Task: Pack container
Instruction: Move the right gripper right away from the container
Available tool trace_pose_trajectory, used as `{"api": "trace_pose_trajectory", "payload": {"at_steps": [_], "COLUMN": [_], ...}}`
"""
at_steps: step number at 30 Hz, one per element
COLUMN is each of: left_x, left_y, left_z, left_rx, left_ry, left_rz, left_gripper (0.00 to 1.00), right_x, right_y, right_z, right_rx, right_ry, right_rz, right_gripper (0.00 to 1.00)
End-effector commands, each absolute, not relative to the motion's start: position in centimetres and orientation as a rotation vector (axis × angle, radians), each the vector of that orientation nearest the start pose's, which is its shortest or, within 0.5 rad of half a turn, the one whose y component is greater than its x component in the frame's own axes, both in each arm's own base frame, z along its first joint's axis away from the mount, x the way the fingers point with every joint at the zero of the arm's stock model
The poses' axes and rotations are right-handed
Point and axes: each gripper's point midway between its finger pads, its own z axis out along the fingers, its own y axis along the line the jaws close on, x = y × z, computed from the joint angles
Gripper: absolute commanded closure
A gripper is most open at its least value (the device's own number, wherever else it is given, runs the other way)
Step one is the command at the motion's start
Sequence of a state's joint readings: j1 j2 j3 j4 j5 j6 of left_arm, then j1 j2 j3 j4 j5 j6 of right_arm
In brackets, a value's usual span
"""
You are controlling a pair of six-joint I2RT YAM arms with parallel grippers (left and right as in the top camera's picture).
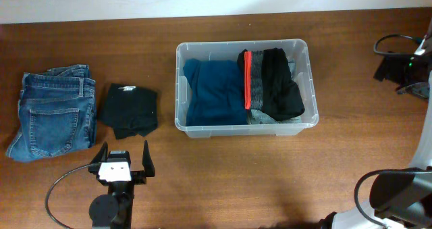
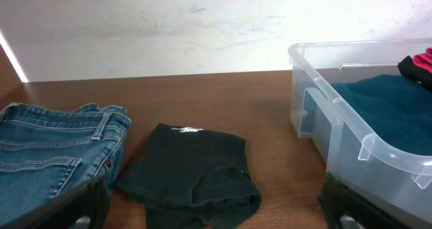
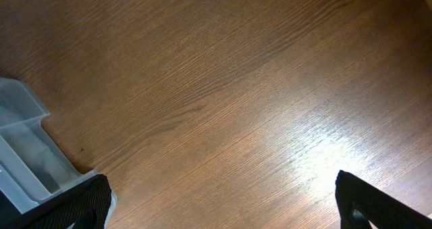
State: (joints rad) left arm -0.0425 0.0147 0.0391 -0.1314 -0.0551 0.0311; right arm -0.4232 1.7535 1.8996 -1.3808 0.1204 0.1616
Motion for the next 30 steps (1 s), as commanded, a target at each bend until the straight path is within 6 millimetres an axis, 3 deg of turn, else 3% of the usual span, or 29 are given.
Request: {"api": "trace_pose_trajectory", "payload": {"at_steps": [1,25,30], "left_x": [24.4,24.4,24.0], "left_y": [-0.2,-0.3,-3.7], "left_z": [15.6,15.7,16.1], "left_rx": [0.040,0.041,0.192], "left_ry": [1.674,1.670,1.651], "left_rz": [0.041,0.038,-0.128], "left_gripper": [0.00,0.01,0.01], "right_x": [33.8,33.9,33.9], "right_y": [-17.9,-17.9,-17.9], "right_z": [23.5,23.5,23.5], "right_rx": [0.865,0.864,0.864], "right_ry": [2.686,2.686,2.686], "right_rz": [-0.245,-0.244,-0.245], "right_gripper": [0.02,0.02,0.02]}}
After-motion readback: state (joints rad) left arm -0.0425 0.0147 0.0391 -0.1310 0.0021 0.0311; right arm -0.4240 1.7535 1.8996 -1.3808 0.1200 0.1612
